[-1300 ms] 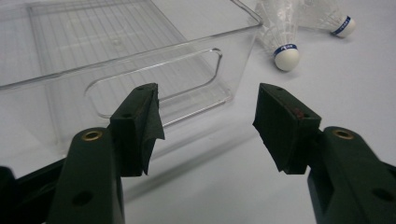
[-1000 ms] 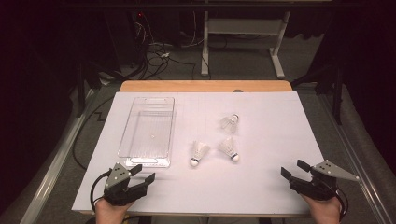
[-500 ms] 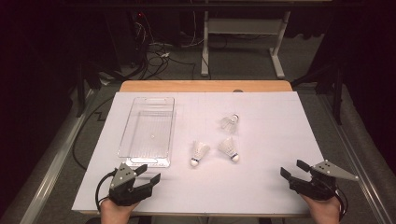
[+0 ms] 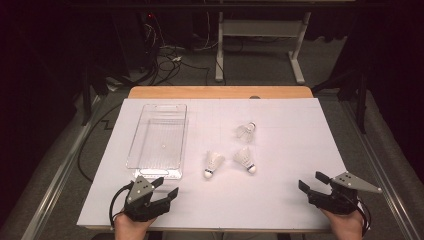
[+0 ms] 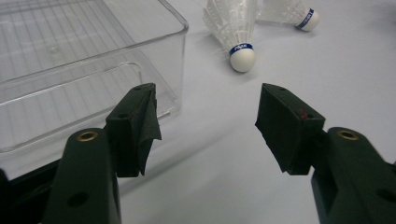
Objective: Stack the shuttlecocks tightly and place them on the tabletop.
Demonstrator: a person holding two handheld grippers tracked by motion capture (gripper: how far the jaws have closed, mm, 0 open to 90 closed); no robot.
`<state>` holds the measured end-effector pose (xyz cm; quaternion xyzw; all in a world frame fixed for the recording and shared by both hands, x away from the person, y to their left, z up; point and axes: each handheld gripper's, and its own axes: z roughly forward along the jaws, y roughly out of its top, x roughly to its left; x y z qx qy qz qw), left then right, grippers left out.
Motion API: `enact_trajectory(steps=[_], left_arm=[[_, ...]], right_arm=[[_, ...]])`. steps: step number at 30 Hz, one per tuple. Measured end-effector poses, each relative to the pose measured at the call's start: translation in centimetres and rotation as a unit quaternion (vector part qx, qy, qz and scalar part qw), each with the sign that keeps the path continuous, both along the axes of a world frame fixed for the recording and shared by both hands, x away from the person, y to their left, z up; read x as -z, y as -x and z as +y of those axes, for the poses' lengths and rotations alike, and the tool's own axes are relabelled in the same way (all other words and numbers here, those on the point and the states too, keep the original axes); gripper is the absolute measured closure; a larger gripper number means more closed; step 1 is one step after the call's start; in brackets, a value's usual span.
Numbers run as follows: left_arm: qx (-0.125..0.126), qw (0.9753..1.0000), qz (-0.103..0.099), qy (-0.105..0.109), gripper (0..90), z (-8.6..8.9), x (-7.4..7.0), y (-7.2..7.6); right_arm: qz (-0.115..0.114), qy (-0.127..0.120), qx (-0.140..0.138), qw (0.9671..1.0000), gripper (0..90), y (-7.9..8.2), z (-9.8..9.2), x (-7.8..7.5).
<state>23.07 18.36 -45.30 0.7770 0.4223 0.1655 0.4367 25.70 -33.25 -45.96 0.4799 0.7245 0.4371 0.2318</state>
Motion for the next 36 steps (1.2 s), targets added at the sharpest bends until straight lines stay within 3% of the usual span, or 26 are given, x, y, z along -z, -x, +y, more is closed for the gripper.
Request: enact_trajectory(steps=[8, 22, 30, 36], left_arm=[[0.019, 0.9996, 0.014, -0.013, 40.0, -1.7, 0.1, -0.3], [0.044, 0.9987, 0.022, -0.016, 37.3, -4.5, -0.2, -1.4], [0.056, 0.9971, 0.05, -0.008, 38.3, -6.1, -0.3, -2.2], [0.057, 0.9968, 0.055, -0.008, 41.0, -6.8, -0.3, -2.6]], right_arm=[[0.003, 0.003, -0.003, 1.0, 26.8, -0.1, 0.1, 0.1], [0.013, 0.011, -0.008, 0.9998, 27.0, -0.5, 0.3, 0.4], [0.01, 0.011, -0.008, 0.9998, 26.7, -0.4, 0.3, 0.3], [0.011, 0.01, -0.011, 0.9998, 26.7, -0.3, 0.4, 0.3]])
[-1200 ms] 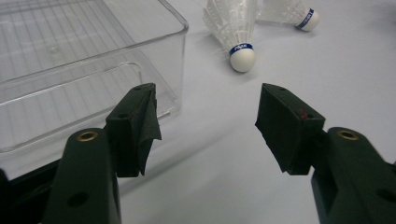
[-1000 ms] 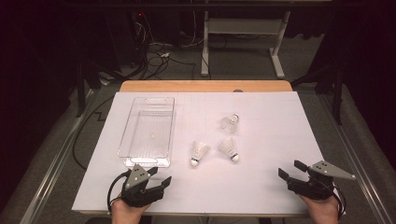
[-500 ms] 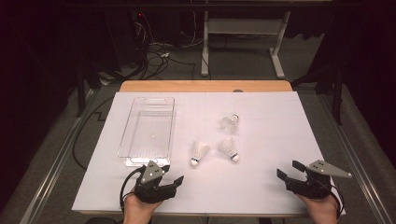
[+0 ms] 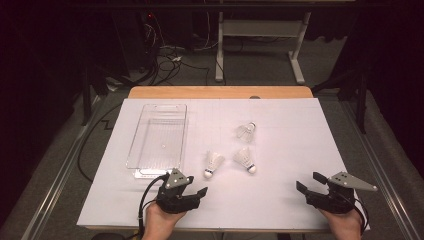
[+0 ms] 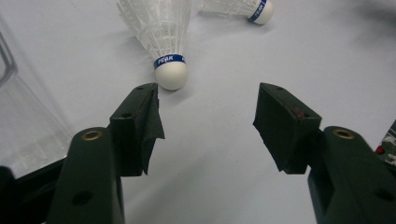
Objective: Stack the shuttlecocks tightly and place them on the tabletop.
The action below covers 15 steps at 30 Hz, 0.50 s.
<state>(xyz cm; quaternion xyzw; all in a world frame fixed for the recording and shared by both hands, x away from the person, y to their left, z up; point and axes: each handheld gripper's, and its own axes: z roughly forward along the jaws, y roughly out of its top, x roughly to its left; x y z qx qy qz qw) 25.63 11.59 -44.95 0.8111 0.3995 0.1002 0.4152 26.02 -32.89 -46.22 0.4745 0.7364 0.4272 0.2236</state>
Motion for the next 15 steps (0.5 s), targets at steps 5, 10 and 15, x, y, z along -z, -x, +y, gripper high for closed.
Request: enact_trajectory(steps=[5, 10, 15], left_arm=[[0.004, 1.0, 0.004, -0.004, 41.8, -0.42, -0.14, -0.37], [0.004, 0.9997, 0.007, -0.021, 42.0, -0.85, -0.09, -0.76], [0.001, 0.9996, 0.01, -0.024, 41.8, -1.03, -0.2, -1.09]], right_arm=[[0.0, 0.001, -0.002, 1.0, 26.7, 0.02, 0.05, 0.0], [0.0, 0.001, -0.003, 1.0, 26.7, 0.01, 0.07, 0.01], [0.0, 0.002, -0.004, 1.0, 26.7, 0.01, 0.08, 0.01]])
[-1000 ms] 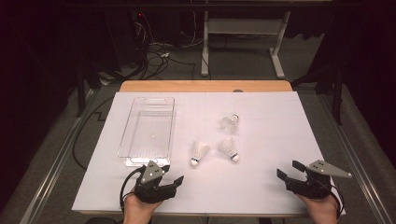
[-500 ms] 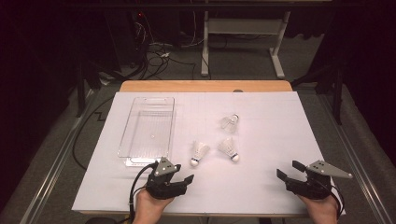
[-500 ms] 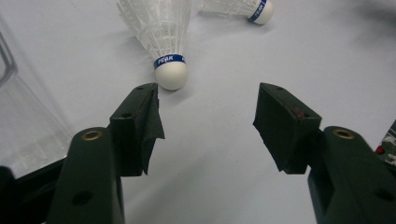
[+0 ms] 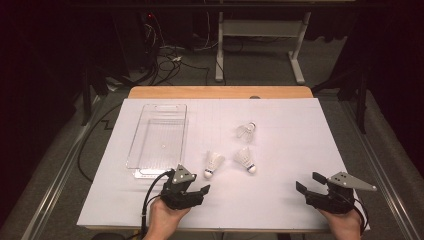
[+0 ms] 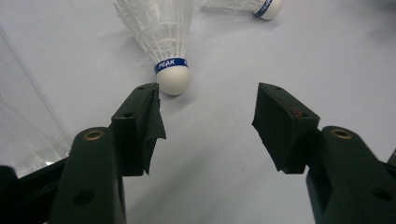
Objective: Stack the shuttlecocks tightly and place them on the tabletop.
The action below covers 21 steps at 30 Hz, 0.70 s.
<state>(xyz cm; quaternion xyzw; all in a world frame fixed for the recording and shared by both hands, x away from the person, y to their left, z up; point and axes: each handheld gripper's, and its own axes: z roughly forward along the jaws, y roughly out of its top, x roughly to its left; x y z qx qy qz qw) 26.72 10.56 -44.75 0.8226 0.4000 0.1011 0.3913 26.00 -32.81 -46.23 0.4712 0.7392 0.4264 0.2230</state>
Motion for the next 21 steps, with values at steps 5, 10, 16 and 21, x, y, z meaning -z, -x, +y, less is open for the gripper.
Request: enact_trajectory(steps=[5, 10, 16, 21], left_arm=[[-0.004, 0.9999, 0.007, -0.009, 41.2, -0.3, -0.3, -0.4], [-0.006, 0.9998, 0.015, -0.01, 41.1, -0.7, -0.5, -0.9], [-0.005, 0.9997, 0.019, -0.014, 40.6, -1.1, -0.9, -1.6], [-0.011, 0.9995, 0.024, -0.016, 40.0, -1.6, -1.4, -2.3]], right_arm=[[-0.001, -0.001, 0.0, 1.0, 26.9, 0.0, 0.0, 0.0], [0.001, -0.001, -0.002, 1.0, 27.1, 0.0, 0.0, 0.0], [0.002, -0.001, -0.004, 1.0, 27.1, 0.0, 0.0, 0.0], [0.002, -0.001, -0.006, 1.0, 27.2, 0.0, 0.1, 0.0]])
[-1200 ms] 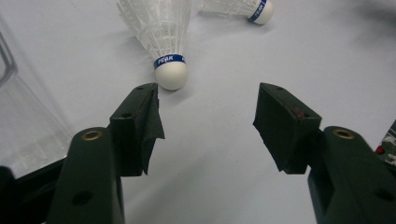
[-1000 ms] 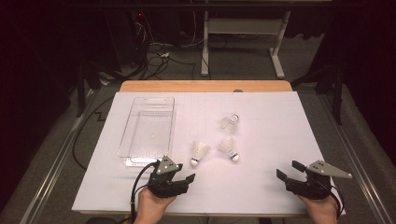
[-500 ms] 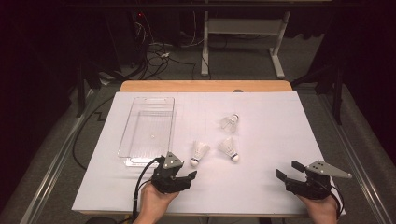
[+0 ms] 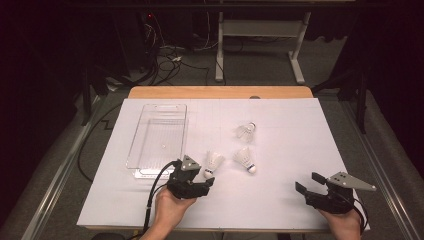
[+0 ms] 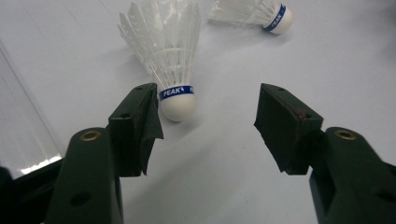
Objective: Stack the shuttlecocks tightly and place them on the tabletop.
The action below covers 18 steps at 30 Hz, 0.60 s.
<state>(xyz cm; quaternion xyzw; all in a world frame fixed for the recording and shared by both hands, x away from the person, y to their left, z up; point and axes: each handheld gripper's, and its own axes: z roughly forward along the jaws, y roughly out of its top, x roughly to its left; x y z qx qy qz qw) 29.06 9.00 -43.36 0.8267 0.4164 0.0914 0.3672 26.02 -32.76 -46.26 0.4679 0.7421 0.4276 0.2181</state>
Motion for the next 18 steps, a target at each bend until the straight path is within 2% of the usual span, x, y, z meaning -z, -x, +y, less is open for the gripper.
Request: enact_trajectory(steps=[7, 12, 18], left_arm=[[-0.011, 0.9999, 0.008, 0.0, 39.6, -0.3, -0.5, -1.3], [-0.019, 0.9996, 0.005, -0.02, 40.8, -0.6, -0.6, -2.0], [-0.024, 0.9993, 0.012, -0.025, 40.4, -1.0, -1.0, -3.0]], right_arm=[[0.002, -0.002, -0.001, 1.0, 27.2, 0.0, 0.0, 0.0], [0.001, -0.002, -0.002, 1.0, 27.2, 0.0, 0.0, 0.0], [0.002, -0.001, -0.003, 1.0, 27.3, 0.0, 0.1, 0.0]])
